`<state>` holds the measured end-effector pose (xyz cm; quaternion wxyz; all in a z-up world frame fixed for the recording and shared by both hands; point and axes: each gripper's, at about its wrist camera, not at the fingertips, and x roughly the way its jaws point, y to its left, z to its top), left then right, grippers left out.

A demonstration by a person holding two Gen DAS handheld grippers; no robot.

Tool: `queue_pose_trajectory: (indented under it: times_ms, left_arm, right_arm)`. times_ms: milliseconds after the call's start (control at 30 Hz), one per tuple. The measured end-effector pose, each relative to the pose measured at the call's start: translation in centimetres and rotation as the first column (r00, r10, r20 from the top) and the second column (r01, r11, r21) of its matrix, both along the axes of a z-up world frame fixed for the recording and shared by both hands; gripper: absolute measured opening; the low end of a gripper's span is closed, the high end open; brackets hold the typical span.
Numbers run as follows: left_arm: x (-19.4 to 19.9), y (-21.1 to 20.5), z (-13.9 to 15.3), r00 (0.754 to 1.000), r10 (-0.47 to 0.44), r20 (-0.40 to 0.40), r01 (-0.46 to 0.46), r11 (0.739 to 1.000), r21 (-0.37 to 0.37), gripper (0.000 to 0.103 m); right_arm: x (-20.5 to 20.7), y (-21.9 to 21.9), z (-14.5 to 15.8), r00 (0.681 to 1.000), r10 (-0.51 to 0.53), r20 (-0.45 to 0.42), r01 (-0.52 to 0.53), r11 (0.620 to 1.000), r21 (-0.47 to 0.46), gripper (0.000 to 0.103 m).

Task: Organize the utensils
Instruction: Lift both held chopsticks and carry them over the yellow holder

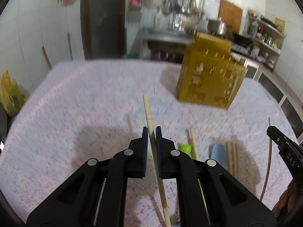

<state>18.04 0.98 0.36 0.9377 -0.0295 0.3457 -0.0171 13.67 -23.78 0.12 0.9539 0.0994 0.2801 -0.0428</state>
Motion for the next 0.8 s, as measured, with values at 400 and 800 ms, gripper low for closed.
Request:
queue_pose_trajectory:
  times_ms: [400, 800]
  left_arm:
    - [-4.4, 1.2, 3.8, 0.978, 0.006, 0.208, -0.007, 1.0, 0.004, 0.005]
    - [-5.7, 1.0, 7.8, 0.945, -0.034, 0.324, 0.044, 0.999, -0.023, 0.005]
  right_arm:
    - [-3.8, 0.2, 3.3, 0.971, 0.024, 0.239, -0.015, 0.999, -0.038, 0.006]
    - [-5.2, -0.5, 7.6, 0.923, 0.02, 0.385, -0.013, 1.0, -0.021, 0.006]
